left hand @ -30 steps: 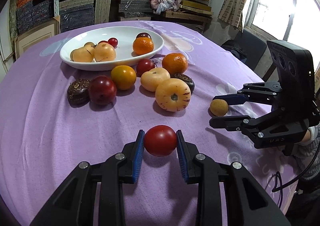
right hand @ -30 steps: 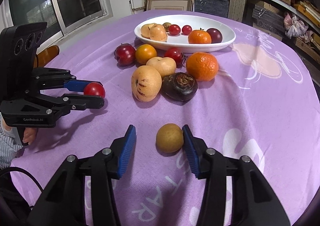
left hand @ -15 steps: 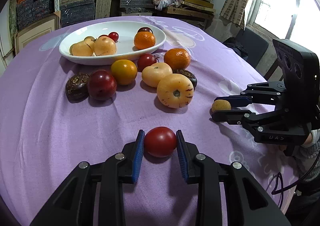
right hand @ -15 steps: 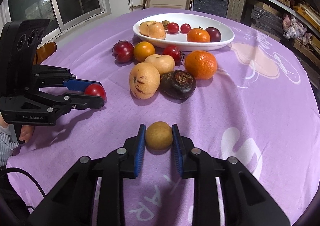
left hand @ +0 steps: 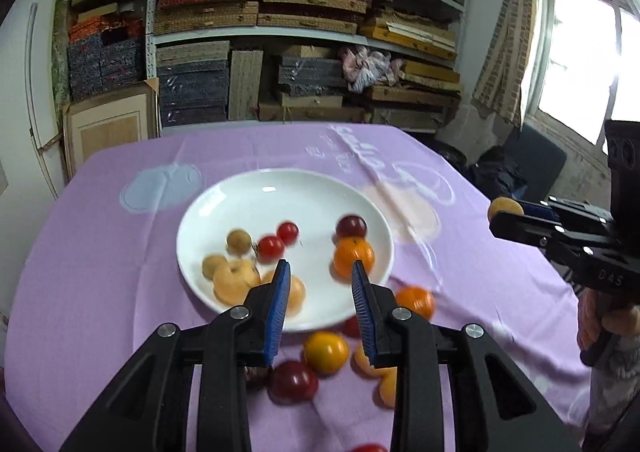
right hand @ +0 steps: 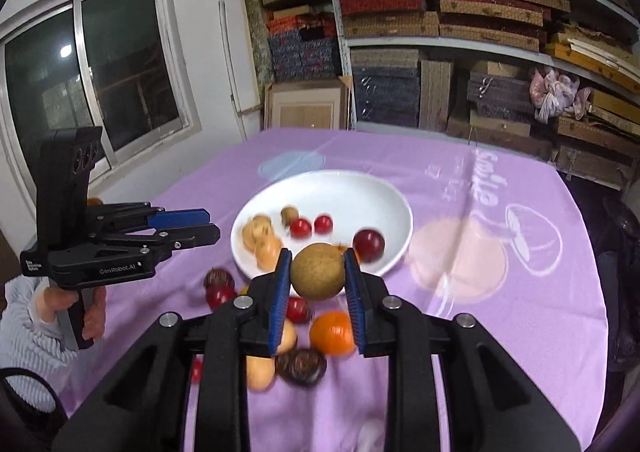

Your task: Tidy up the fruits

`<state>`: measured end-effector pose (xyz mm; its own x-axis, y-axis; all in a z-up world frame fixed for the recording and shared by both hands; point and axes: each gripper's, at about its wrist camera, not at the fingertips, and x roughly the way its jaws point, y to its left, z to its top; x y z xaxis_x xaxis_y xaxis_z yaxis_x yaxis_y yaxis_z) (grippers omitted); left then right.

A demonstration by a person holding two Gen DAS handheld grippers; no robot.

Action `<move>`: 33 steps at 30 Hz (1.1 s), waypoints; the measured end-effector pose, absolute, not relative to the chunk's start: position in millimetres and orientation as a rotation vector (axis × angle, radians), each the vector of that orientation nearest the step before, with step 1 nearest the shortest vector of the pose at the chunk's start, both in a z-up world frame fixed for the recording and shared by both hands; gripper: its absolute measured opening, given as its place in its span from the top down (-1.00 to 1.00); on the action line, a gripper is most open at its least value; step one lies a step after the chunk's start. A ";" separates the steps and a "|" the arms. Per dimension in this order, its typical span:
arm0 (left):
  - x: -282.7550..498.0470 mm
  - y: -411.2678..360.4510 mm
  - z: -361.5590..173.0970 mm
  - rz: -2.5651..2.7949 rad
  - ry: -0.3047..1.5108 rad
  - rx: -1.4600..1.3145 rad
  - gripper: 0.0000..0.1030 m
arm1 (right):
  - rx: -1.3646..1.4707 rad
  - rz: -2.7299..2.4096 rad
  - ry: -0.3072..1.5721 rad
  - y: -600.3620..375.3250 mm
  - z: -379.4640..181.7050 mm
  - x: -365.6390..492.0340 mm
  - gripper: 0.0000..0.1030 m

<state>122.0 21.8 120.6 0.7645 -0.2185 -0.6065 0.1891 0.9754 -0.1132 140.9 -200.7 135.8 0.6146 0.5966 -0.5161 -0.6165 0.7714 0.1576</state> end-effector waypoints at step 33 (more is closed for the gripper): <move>216.1 67.0 71.2 -0.242 0.789 -0.079 -0.14 | -0.258 0.746 0.768 -68.9 38.7 249.6 0.48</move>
